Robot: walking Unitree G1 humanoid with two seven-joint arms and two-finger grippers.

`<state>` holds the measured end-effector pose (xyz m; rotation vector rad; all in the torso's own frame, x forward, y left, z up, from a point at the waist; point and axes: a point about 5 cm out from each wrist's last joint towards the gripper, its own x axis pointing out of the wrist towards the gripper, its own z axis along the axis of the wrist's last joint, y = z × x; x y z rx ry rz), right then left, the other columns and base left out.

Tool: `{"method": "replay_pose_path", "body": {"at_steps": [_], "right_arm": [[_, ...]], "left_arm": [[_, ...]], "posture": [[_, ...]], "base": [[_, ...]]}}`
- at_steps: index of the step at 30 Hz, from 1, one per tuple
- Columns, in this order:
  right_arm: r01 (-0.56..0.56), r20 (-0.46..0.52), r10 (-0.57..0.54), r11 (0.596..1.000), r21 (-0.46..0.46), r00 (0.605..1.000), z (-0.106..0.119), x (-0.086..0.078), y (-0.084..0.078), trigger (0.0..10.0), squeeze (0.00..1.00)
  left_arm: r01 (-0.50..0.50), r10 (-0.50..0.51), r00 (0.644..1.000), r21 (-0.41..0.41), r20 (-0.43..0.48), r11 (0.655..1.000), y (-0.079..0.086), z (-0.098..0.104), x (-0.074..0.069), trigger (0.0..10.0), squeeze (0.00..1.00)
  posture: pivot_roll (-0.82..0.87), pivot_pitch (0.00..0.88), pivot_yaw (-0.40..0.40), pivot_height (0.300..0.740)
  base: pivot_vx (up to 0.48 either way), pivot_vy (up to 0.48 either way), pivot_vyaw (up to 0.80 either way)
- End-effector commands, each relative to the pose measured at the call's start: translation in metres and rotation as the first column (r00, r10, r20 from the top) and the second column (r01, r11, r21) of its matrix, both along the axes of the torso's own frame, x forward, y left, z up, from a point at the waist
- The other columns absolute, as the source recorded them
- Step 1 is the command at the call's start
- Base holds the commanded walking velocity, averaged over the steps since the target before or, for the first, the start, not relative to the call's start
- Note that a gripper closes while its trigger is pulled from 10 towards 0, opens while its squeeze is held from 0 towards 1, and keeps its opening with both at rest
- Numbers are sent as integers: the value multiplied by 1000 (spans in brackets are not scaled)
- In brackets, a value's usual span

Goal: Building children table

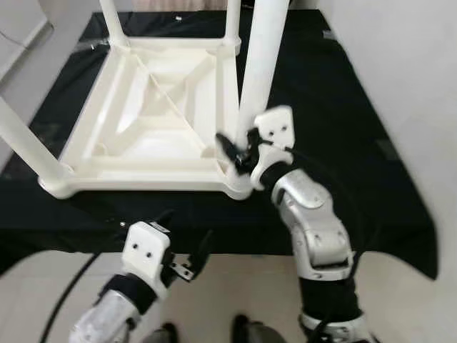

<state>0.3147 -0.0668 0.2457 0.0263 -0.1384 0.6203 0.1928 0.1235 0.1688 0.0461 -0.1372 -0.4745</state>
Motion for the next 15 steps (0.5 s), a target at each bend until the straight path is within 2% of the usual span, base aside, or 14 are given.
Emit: {"method": "replay_pose_path", "body": {"at_steps": [1, 2, 3, 4, 6, 7, 8, 9, 10, 12, 13, 15], "right_arm": [[-255, 67, 248, 959, 126, 966, 16, -12, 12, 10000, 1000], [-255, 67, 248, 959, 126, 966, 16, -12, 12, 10000, 1000], [-335, 110, 324, 936, 108, 940, 21, -12, 7, 10000, 1000], [-410, 154, 400, 911, 35, 903, 24, -8, -1, 10000, 980], [-410, 154, 400, 911, 35, 903, 24, -8, -1, 10000, 980], [-447, 177, 443, 894, -18, 879, 26, -5, -7, 10000, 980], [-499, 186, 503, 864, -71, 844, 31, 4, -17, 10000, 0], [-529, 190, 537, 843, -96, 822, 35, 10, -24, 10000, 0], [-562, 191, 575, 818, -125, 795, 45, 23, -33, 10000, 0], [-566, 190, 580, 814, -129, 792, 47, 26, -34, 10000, 0], [-597, 189, 612, 791, -134, 768, 52, 28, -35, 10000, 0], [-708, 178, 734, 679, -194, 655, 61, 26, -37, 10000, 0]], "left_arm": [[-2, 2, 1000, -2, -18, 1000, -1, -4, -2, 10000, 0], [-2, 2, 1000, -2, -18, 1000, -1, -4, -2, 10000, 0], [-1, 1, 1000, -4, -17, 1000, -2, -4, -3, 10000, 0], [-1, 1, 1000, -6, -17, 1000, -2, -4, -4, 10000, 0], [-1, 1, 1000, -6, -17, 1000, -2, -4, -4, 10000, 0], [0, 0, 1000, -7, -16, 1000, -2, -4, -4, 10000, 0], [-1, 1, 1000, -9, -16, 1000, -3, -3, -5, 10000, 0], [-2, 2, 1000, -10, -15, 1000, -3, -3, -7, 10000, 0], [-5, 5, 1000, -11, -15, 1000, -3, -2, -9, 10000, 0], [-6, 6, 1000, -12, -15, 1000, -3, -2, -9, 10000, 0], [-8, 7, 1000, -12, -15, 1000, -2, -2, -10, 10000, 0], [-10, 10, 1000, -11, -17, 1000, -1, -1, -11, 10000, 0]], "posture": [[67, 287, -75, 740], [67, 287, -75, 740], [67, 288, -75, 740], [71, 295, -79, 740], [71, 295, -79, 740], [72, 296, -80, 740], [85, 308, -86, 740], [85, 308, -86, 740], [91, 316, -87, 740], [91, 316, -87, 740], [101, 330, -81, 740], [104, 333, -77, 740]], "base": [[0, 0, 0], [0, 0, 0], [0, 0, 0], [0, 0, 0], [0, 0, 0], [0, 0, 0], [0, 0, 0], [0, 0, 0], [0, 0, 0], [0, 0, 0], [0, 0, 0], [0, 0, 0]]}}
